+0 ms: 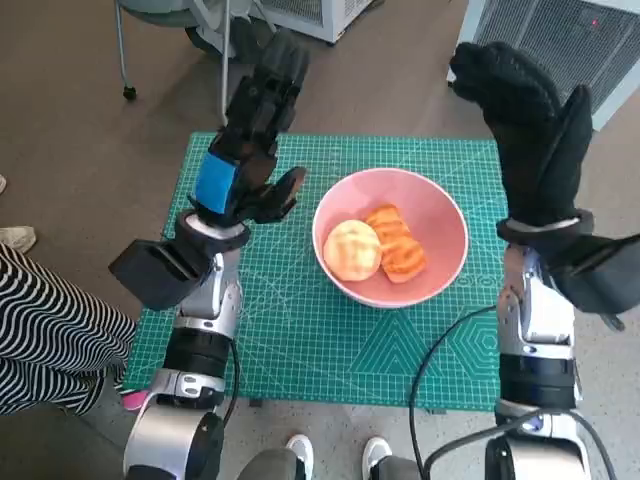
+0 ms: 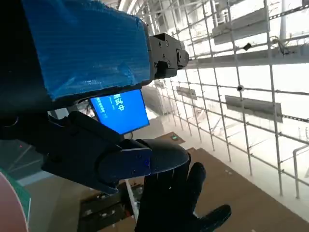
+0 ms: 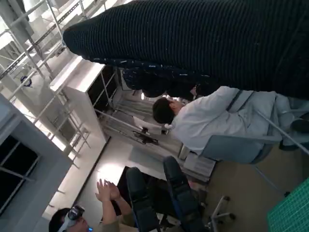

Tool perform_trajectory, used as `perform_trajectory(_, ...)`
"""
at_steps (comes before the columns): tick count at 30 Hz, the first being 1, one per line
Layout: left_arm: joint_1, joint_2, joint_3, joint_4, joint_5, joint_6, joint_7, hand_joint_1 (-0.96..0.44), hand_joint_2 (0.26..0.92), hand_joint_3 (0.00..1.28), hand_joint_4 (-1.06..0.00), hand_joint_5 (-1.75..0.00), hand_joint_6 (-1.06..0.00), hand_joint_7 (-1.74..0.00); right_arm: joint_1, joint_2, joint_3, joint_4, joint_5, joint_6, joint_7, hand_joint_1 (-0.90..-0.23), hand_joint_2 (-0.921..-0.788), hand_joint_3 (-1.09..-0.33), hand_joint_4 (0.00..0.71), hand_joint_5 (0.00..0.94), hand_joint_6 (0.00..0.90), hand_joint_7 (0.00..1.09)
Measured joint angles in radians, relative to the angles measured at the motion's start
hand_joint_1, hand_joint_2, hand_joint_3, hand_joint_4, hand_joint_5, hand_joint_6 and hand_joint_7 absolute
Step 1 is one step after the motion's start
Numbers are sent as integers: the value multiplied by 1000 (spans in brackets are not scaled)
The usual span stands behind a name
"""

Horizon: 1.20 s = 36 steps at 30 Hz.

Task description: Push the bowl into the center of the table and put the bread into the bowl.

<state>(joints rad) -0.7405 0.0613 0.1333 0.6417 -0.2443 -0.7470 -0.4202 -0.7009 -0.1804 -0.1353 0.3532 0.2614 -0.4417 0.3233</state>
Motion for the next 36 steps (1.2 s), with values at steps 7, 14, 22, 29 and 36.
perform_trajectory(7, -1, -6, 4, 25, -14, -25, -15, -750, 921, 481, 1, 1, -43, -7, 8, 5, 0, 2, -2, -8, -1, -730, -921, -671, 151, 1, 46, 434)
perform_trajectory(14, -2, -10, 8, 54, -29, -35, -23, -742, 921, 470, 1, 1, -45, -8, 11, 7, 0, 6, -9, -16, -4, -717, -921, -671, 150, 0, 46, 433)
perform_trajectory(22, -2, -11, 11, 57, -31, -36, -22, -741, 921, 451, 0, 0, -58, -15, 16, 7, 0, 6, -29, -19, -9, -705, -921, -676, 150, 1, 47, 433)
perform_trajectory(29, -3, -10, 12, 57, -31, -36, -22, -739, 921, 452, -7, -3, -61, -17, 17, 7, -1, 6, -29, -22, -9, -699, -921, -682, 150, 0, 47, 432)
perform_trajectory(36, -8, -2, 12, 56, -30, -35, -22, -739, 921, 477, -6, -2, -59, -17, 22, 13, -1, 8, -29, -27, -9, -697, -921, -684, 147, 0, 45, 430)
